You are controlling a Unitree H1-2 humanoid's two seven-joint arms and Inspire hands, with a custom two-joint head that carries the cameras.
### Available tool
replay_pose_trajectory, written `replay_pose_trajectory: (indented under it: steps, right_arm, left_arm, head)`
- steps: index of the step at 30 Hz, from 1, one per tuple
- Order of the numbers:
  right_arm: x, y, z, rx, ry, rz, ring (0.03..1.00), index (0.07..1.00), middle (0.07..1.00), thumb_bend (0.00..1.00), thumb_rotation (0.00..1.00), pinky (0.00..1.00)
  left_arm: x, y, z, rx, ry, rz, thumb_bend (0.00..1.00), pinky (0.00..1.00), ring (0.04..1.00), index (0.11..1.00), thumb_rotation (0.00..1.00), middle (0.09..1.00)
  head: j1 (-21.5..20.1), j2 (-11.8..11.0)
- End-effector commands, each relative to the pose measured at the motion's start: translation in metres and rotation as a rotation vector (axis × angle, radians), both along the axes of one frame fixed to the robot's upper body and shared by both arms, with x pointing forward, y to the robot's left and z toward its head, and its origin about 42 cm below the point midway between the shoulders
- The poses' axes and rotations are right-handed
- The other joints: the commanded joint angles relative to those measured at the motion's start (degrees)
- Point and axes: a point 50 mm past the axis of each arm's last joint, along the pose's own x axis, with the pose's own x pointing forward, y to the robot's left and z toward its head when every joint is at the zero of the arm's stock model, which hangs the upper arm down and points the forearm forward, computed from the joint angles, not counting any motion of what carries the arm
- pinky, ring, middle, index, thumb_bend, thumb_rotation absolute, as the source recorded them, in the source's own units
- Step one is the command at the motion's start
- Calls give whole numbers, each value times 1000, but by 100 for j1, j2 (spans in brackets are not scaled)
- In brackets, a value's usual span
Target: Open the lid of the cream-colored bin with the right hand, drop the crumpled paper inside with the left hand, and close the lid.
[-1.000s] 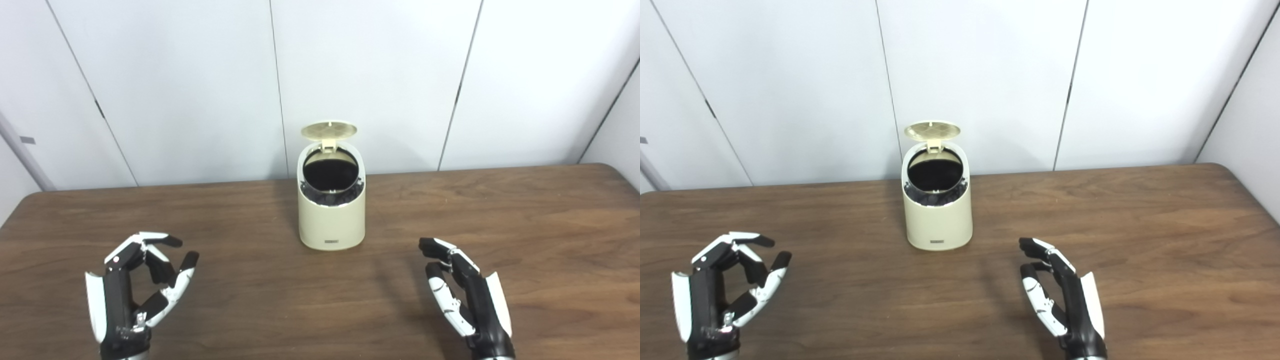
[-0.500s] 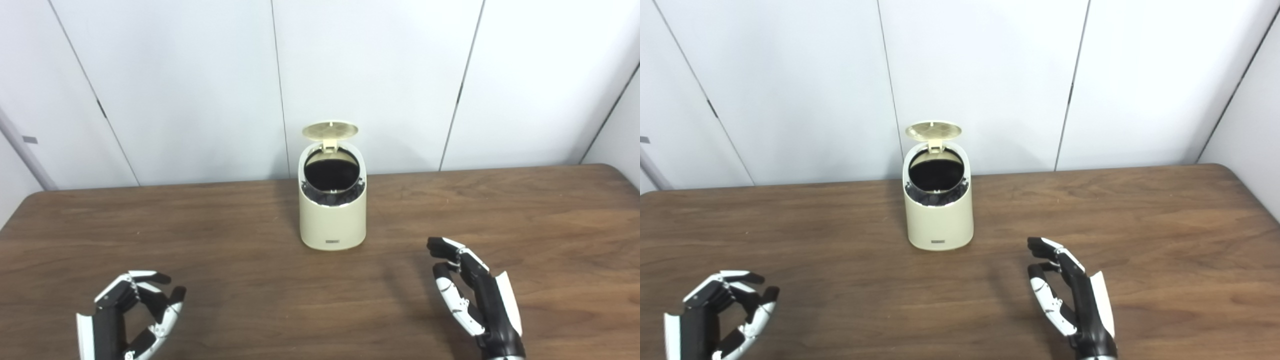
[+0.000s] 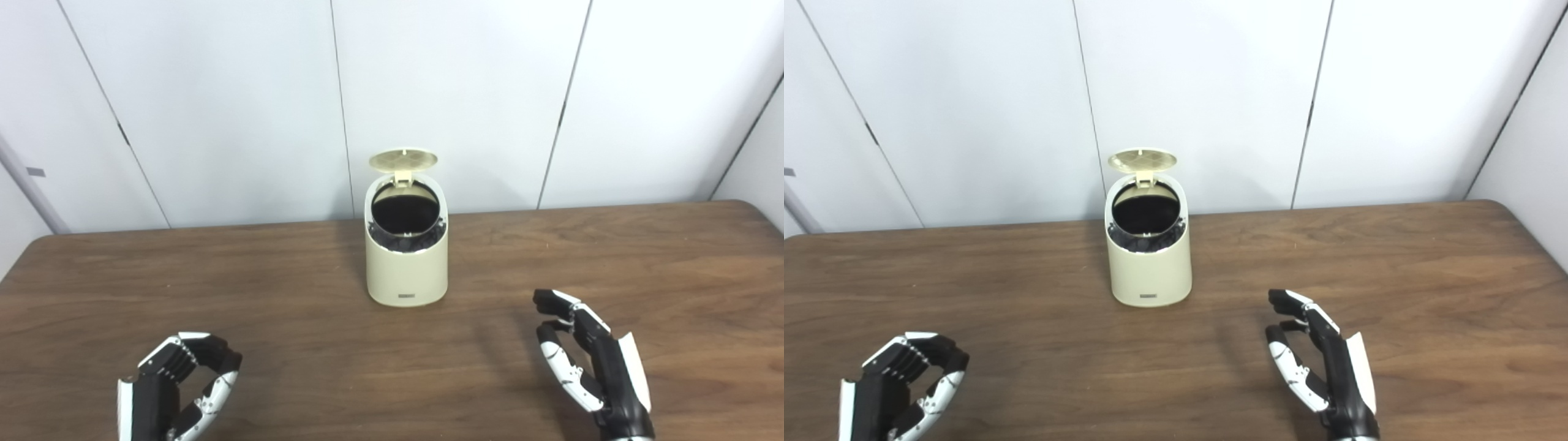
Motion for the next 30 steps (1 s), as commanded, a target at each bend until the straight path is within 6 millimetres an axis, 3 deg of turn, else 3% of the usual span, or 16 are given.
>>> replay_pose_trajectory:
  steps: [1,4,8,11,16,19,24,27,30]
  right_arm:
    - [3,-1,24,-26,-109,21,752,736,753,113,565,667]
    - [9,-2,37,-58,-150,22,756,740,756,108,581,672]
    - [25,-7,59,-100,-253,11,759,735,759,104,481,671]
    - [40,-16,73,-111,-333,15,776,749,775,123,501,695]
    - [63,-16,108,-117,-446,7,791,763,784,208,620,730]
    - [74,-6,139,-156,-516,12,795,760,780,169,676,732]
    - [91,14,189,-231,-606,-9,732,711,731,152,733,611]
    - [101,21,207,-276,-634,-27,719,709,726,167,842,586]
    - [114,25,223,-313,-655,-7,732,719,739,184,828,587]
  left_arm:
    - [0,-4,-1,-2,1,-9,479,380,445,485,62,488]
    - [1,-5,-1,1,5,-10,478,384,457,485,61,502]
    - [1,-7,0,-8,7,-17,478,394,475,486,59,515]
    - [1,-9,0,-11,13,-14,477,395,476,486,58,513]
    - [2,-12,0,1,15,-4,477,392,471,486,57,507]
    - [2,-13,-1,-6,17,1,477,388,468,485,56,504]
    - [2,-13,-2,-1,20,7,477,390,469,485,54,505]
    - [2,-14,-2,2,25,11,477,388,467,485,55,505]
    - [2,-16,-2,4,26,11,477,384,463,485,54,502]
  head:
    - [-38,18]
    - [-54,19]
    - [-55,16]
    - [-69,7]
    - [-47,20]
    - [-38,12]
    - [-24,10]
    - [-29,18]
    - [-3,9]
